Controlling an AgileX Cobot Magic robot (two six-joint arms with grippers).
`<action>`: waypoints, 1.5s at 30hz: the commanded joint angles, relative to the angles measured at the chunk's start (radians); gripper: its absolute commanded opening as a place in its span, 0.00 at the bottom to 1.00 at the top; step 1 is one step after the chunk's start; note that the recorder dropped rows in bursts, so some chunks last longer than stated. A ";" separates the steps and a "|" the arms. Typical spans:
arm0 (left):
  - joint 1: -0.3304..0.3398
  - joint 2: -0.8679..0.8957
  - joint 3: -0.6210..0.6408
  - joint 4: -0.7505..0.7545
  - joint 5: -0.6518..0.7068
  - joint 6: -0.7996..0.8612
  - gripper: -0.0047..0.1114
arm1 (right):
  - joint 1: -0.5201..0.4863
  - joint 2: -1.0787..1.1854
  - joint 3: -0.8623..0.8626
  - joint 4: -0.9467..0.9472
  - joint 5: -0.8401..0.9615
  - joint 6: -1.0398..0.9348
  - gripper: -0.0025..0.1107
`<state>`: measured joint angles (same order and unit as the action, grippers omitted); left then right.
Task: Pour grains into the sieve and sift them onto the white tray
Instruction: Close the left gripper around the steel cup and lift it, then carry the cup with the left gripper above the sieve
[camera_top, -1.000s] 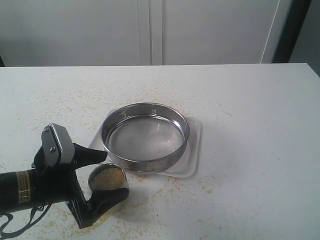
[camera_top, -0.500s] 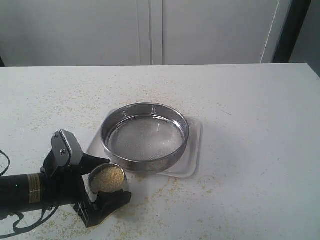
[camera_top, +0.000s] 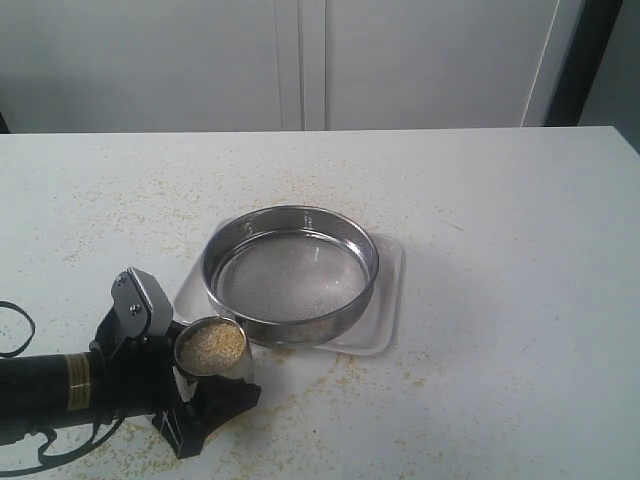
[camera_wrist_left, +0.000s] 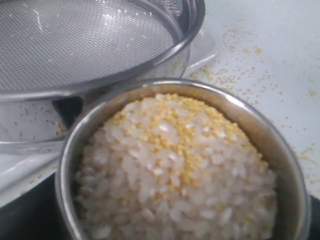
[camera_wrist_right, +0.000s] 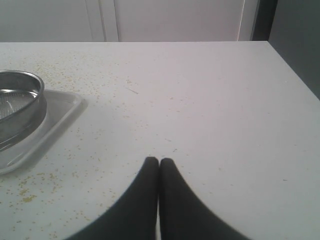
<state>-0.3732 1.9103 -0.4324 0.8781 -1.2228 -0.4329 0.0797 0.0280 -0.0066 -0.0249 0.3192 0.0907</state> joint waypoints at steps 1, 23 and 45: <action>-0.001 0.001 -0.001 0.003 0.002 0.018 0.19 | 0.001 -0.006 0.007 -0.002 -0.007 -0.005 0.02; -0.001 -0.099 0.003 0.096 0.002 -0.070 0.04 | 0.001 -0.006 0.007 -0.002 -0.007 -0.005 0.02; -0.001 -0.435 -0.074 0.350 0.314 -0.594 0.04 | 0.001 -0.006 0.007 -0.002 -0.007 -0.005 0.02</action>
<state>-0.3732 1.5167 -0.4696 1.1783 -0.9362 -0.9597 0.0797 0.0280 -0.0066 -0.0249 0.3192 0.0907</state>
